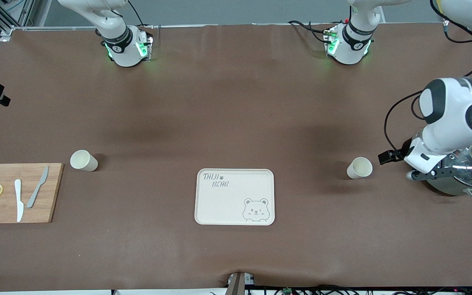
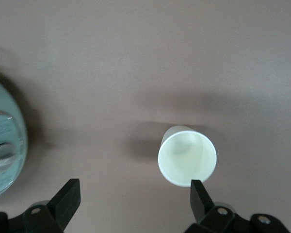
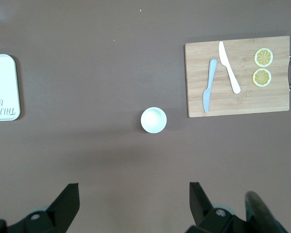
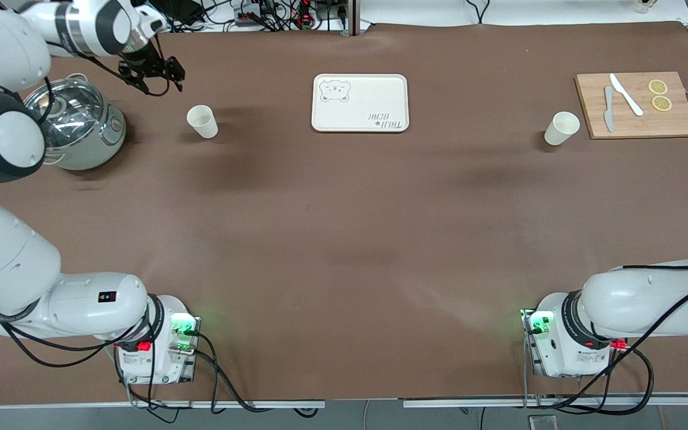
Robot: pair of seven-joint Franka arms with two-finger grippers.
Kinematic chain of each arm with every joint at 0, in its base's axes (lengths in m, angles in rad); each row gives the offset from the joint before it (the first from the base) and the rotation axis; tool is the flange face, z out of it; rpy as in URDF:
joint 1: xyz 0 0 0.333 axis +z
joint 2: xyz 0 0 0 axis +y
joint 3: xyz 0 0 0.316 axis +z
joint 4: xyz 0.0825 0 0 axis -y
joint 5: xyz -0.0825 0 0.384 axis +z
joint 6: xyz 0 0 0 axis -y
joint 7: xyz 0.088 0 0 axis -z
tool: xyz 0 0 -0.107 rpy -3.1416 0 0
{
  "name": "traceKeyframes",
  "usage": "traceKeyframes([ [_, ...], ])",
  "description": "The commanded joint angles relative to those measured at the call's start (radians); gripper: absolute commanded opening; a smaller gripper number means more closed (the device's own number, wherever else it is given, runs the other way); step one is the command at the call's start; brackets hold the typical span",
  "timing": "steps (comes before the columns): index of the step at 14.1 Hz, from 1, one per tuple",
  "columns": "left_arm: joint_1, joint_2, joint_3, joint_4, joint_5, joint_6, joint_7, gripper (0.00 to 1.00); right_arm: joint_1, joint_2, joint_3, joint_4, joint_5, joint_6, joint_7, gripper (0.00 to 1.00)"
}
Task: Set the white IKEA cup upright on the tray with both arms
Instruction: 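Lower the left gripper over the cup and close on its rim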
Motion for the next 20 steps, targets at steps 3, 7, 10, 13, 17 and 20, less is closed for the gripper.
traceKeyframes([
  [3, 0.004, 0.033, -0.007, -0.066, -0.019, 0.069, 0.023, 0.94, -0.010, 0.006, 0.010, 0.014, 0.002, -0.001, 0.000, 1.00],
  [7, 0.002, 0.081, -0.008, -0.061, -0.019, 0.075, 0.023, 0.91, -0.010, 0.006, 0.010, 0.014, 0.002, -0.001, 0.000, 1.00],
  [10, -0.001, 0.118, -0.011, -0.049, -0.038, 0.124, 0.021, 0.90, -0.010, 0.006, 0.010, 0.014, 0.002, -0.001, 0.000, 1.00],
  [13, -0.001, 0.157, -0.025, -0.035, -0.063, 0.153, 0.023, 0.81, -0.011, 0.006, 0.010, 0.014, 0.002, -0.001, 0.000, 1.00],
  [17, -0.001, 0.168, -0.043, -0.037, -0.065, 0.162, 0.025, 0.18, -0.010, 0.019, 0.010, 0.014, 0.004, 0.001, -0.003, 1.00],
  [20, -0.002, 0.168, -0.047, -0.037, -0.065, 0.159, 0.025, 0.00, -0.007, 0.024, 0.012, 0.015, 0.002, 0.002, -0.004, 1.00],
])
